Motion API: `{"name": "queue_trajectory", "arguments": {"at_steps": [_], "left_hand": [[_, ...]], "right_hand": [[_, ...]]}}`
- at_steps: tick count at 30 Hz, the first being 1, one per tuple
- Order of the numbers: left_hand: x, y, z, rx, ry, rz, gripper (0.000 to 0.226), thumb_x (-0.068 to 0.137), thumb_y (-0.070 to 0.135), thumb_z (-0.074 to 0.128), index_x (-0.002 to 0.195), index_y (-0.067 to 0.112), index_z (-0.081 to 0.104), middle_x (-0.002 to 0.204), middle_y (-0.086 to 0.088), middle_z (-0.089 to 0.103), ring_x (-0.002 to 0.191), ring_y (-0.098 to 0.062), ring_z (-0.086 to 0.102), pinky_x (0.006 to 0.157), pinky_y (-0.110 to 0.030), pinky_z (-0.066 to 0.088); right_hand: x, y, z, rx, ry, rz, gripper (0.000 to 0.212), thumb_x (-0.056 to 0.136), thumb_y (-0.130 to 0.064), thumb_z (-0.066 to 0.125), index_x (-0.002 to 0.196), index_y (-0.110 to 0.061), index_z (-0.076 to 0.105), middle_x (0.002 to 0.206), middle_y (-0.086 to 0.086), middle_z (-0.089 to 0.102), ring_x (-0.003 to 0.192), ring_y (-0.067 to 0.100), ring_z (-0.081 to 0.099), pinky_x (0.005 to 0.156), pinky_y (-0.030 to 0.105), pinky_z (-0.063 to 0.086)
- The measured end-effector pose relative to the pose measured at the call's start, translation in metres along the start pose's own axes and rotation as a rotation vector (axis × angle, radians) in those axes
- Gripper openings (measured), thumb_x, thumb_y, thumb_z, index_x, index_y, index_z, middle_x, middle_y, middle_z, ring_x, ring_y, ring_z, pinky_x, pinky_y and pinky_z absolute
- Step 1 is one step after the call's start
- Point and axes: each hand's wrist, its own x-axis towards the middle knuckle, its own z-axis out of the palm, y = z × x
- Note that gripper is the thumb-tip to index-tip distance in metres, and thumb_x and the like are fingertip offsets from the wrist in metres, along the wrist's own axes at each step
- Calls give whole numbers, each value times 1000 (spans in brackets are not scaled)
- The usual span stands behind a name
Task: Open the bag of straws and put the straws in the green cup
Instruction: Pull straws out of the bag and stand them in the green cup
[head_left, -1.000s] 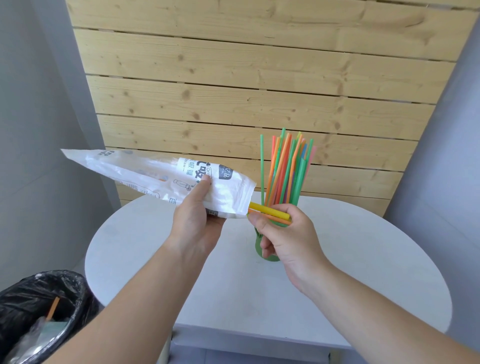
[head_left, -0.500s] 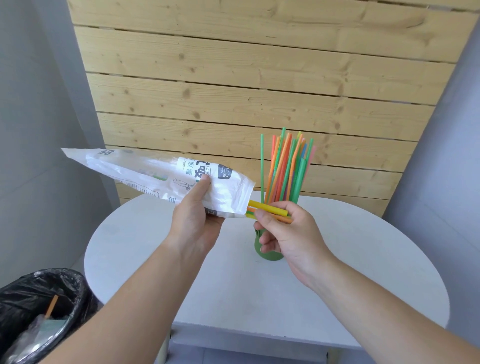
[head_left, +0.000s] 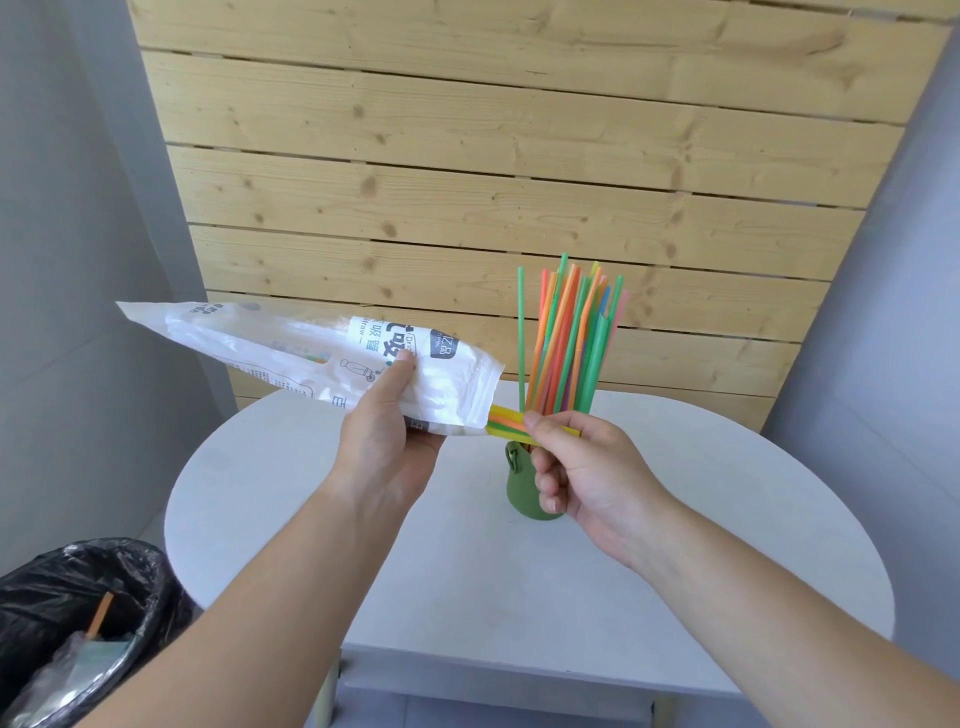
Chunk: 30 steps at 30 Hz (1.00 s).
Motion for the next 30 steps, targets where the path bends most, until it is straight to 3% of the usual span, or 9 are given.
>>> {"name": "queue_trajectory", "arguments": {"at_steps": [2,5,11,16,21,26,30], "left_hand": [[1,1,-1,-14,10,-3,10,99,16,66,103,10,72,96,-3,78,85,-17,76,80,-36,63],[1,0,-1,-12,6,-2,10,99,16,66,104,9,72,102,-5,78,94,-20,76,91,-42,61],[5,-3,-3,-5,-4,4,35,97,20,69,127,2,67,129,-15,72,122,-36,67,103,-70,46],[5,-4,-4,-11,-2,2,37,97,19,68,130,2,66,131,-14,71,123,-34,67,104,-69,47],[3,-8,-1,4,1,-5,35,98,19,67,129,2,66,128,-13,73,121,-31,68,104,-66,48],[6,-4,-5,-14,5,-4,32,98,19,67,125,3,68,127,-13,73,123,-34,67,105,-69,46],[6,-4,-4,-23,17,-4,33,98,18,67,127,4,68,128,-13,73,121,-32,68,105,-65,48]], "right_hand": [[1,-3,-3,39,18,7,18,95,-24,66,89,-9,60,56,3,51,42,14,43,39,23,35],[1,-4,-4,95,58,24,26,98,-34,61,88,-10,59,56,4,51,42,14,45,39,24,36],[1,-3,-4,238,119,47,17,92,-25,71,84,-11,64,60,4,62,45,10,50,40,20,45],[-1,-1,0,152,135,52,28,89,-36,73,93,-9,68,62,3,61,43,11,48,39,21,43],[-1,3,4,22,139,15,28,91,-37,71,86,-11,63,53,-1,57,42,12,43,40,23,36],[1,-1,-3,77,98,7,24,94,-29,68,85,-10,57,55,0,46,43,11,37,38,22,28],[0,-5,-6,107,77,107,30,95,-42,64,85,-14,58,58,2,46,42,13,37,38,21,28]]}}
